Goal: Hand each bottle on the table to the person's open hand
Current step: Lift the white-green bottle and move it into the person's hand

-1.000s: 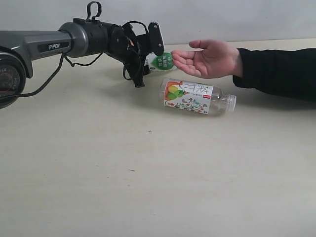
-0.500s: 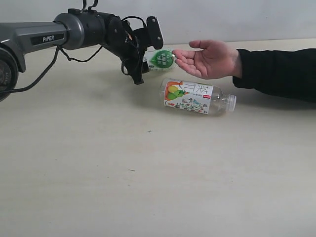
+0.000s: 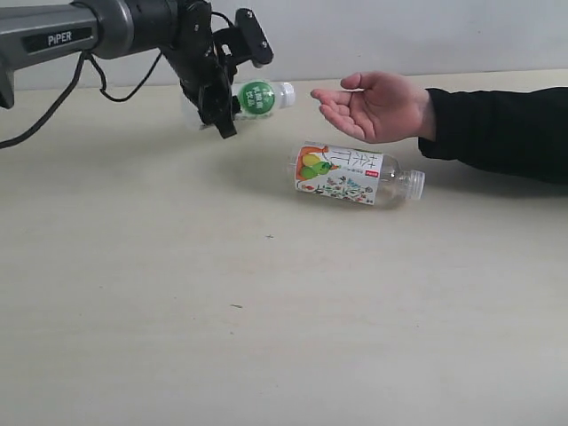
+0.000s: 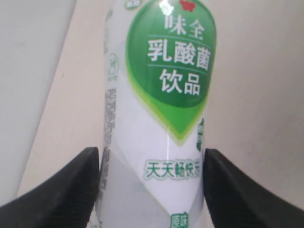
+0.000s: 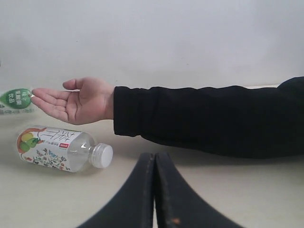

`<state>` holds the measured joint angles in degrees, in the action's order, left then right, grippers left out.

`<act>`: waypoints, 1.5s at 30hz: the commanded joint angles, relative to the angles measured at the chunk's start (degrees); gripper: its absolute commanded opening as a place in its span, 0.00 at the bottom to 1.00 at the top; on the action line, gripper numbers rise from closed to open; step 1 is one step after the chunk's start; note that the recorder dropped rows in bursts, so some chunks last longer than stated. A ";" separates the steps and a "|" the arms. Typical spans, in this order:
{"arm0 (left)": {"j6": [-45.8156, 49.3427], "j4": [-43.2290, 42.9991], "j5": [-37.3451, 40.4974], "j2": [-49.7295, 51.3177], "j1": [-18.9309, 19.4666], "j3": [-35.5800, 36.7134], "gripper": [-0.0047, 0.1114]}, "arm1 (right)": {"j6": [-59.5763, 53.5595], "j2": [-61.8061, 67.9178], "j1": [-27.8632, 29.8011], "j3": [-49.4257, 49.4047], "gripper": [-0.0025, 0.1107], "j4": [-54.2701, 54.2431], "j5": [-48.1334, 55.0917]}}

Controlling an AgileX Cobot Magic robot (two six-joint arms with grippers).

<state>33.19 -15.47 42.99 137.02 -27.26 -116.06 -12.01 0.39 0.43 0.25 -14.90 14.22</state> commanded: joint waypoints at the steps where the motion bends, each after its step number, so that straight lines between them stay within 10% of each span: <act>1: -8.20 -2.78 7.19 -3.87 -0.11 -0.30 0.04 | -0.05 -0.39 -0.15 -0.25 0.02 -0.07 -0.18; 14: -25.08 -0.70 26.97 -17.57 -4.27 5.00 0.04 | -0.05 -0.39 -0.15 -0.25 0.02 -0.07 -0.18; 23: -44.79 -6.94 26.97 -30.61 -26.13 8.56 0.04 | -0.05 -0.39 -0.15 -0.25 0.02 -0.07 -0.18; 29: -70.13 -5.37 4.02 -26.47 -36.19 8.56 0.04 | -0.05 -0.39 -0.15 -0.25 0.02 -0.07 -0.18; 37: -98.73 -7.69 -29.15 -14.42 -31.54 8.56 0.04 | -0.05 -0.39 -0.15 -0.25 0.02 -0.07 -0.18; 45: -104.01 -7.69 -31.47 -10.07 -26.38 8.56 0.04 | -0.05 -0.39 -0.15 -0.25 0.02 -0.07 -0.18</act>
<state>-69.78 -22.49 13.14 126.54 -54.27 -107.71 -12.01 0.39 0.43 0.25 -14.90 14.22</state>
